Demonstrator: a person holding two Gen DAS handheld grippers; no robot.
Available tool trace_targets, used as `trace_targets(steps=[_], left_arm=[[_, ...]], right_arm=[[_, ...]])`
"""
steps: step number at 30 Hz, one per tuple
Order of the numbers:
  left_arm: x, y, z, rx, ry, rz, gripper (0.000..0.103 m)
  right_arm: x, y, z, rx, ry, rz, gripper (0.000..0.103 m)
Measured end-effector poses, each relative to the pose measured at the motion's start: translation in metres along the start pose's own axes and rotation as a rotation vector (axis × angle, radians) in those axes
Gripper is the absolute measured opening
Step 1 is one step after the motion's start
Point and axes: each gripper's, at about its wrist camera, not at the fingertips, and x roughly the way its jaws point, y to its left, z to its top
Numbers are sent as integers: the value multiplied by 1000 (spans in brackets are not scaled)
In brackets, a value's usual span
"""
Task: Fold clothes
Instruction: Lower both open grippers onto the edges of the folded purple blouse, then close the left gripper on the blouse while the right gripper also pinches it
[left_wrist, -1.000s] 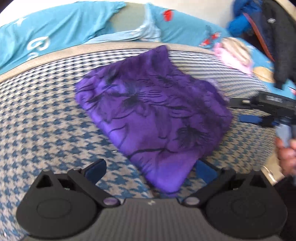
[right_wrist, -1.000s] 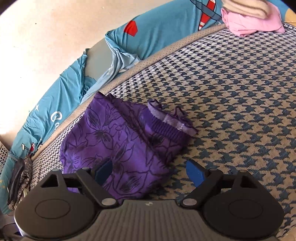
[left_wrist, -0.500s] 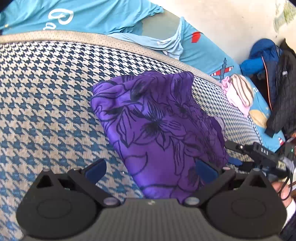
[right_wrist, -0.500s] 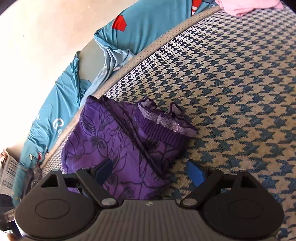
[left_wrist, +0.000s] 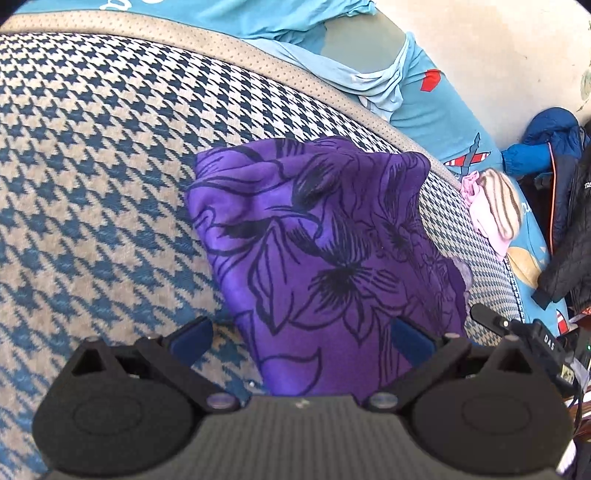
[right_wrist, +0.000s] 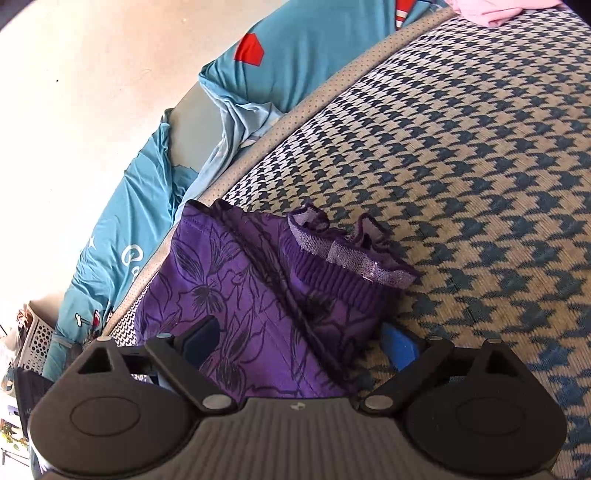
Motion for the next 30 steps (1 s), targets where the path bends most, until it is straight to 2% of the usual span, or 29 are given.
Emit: trace_targets(steps=[4,11,18,19,21,22,24,30], left_arm=[[9,-6,4,20,-3,-16,103],[19,-25,5,116,-15,23,103],[24,-30,7,143,-31,30,103],[24,-30,7,141,-33,27,103],[25,-31,8,141,-38,21,103],[25,-31,9,142,-41,19,103],[26,-34,8,160,-43,24,103],[30,-44,4,213,-64,59,102]], right_arm=[[5,2,1,-21,-3,11,94],[17,10,0,-84,7,34,93],[31,21,-4,-136,24,80,90],[33,22,-4,-135,30,86,87],[36,23,-4,-133,40,100,67],[37,22,-4,-128,40,97,64],[38,22,-3,-122,43,101,53],[40,27,-5,-147,42,88,51]])
